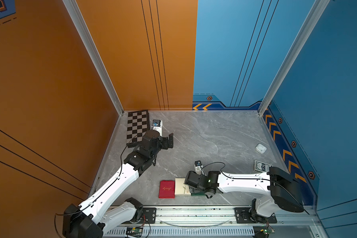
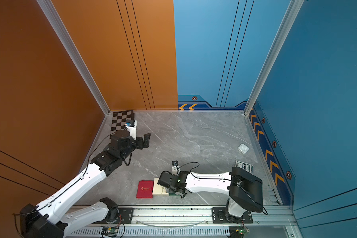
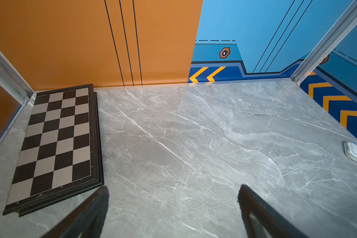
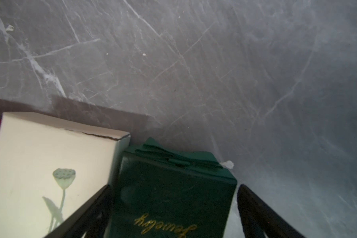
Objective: Take the necklace out of the lift-off lid jewelry box
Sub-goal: Move the jewelry box to the center of the board.
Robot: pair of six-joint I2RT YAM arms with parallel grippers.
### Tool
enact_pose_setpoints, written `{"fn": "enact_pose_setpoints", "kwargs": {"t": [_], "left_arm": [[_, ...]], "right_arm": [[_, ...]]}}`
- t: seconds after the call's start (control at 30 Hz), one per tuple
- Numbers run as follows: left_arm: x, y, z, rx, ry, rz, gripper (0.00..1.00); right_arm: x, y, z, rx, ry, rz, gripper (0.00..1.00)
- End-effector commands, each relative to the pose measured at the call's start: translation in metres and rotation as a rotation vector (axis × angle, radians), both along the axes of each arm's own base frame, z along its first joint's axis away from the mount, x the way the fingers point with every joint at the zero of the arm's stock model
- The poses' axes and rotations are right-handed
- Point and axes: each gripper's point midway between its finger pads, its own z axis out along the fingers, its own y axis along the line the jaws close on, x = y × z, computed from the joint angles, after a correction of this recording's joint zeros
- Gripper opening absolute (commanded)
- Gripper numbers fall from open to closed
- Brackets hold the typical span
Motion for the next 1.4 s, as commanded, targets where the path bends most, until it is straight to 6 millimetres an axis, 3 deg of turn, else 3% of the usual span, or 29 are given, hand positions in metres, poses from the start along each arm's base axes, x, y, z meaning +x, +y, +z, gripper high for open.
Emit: {"fn": "enact_pose_setpoints", "kwargs": {"t": [0.0, 0.27, 0.63, 0.9, 1.1, 1.2, 1.37], "left_arm": [[-0.001, -0.003, 0.006, -0.009, 0.001, -0.006, 0.98], [-0.002, -0.005, 0.007, -0.014, 0.005, -0.018, 0.98], [-0.001, -0.004, 0.002, -0.046, 0.018, 0.006, 0.98], [0.0, -0.004, -0.008, -0.059, 0.012, 0.012, 0.98], [-0.001, -0.002, -0.016, -0.055, 0.027, 0.022, 0.98], [-0.001, 0.001, -0.019, -0.056, 0.039, 0.031, 0.98], [-0.004, 0.002, -0.022, -0.057, 0.052, 0.027, 0.98]], "right_arm": [[-0.005, 0.003, -0.005, 0.0, 0.022, -0.013, 0.95], [-0.001, -0.006, -0.009, -0.015, 0.036, -0.025, 0.88], [0.035, -0.029, -0.013, -0.066, 0.061, -0.003, 0.84], [0.099, -0.041, -0.021, -0.122, 0.095, 0.057, 0.84], [0.153, -0.034, -0.029, -0.102, 0.137, 0.096, 0.84], [0.17, -0.03, -0.027, -0.103, 0.142, 0.112, 0.89], [0.179, -0.027, -0.012, -0.099, 0.109, 0.125, 0.97]]}}
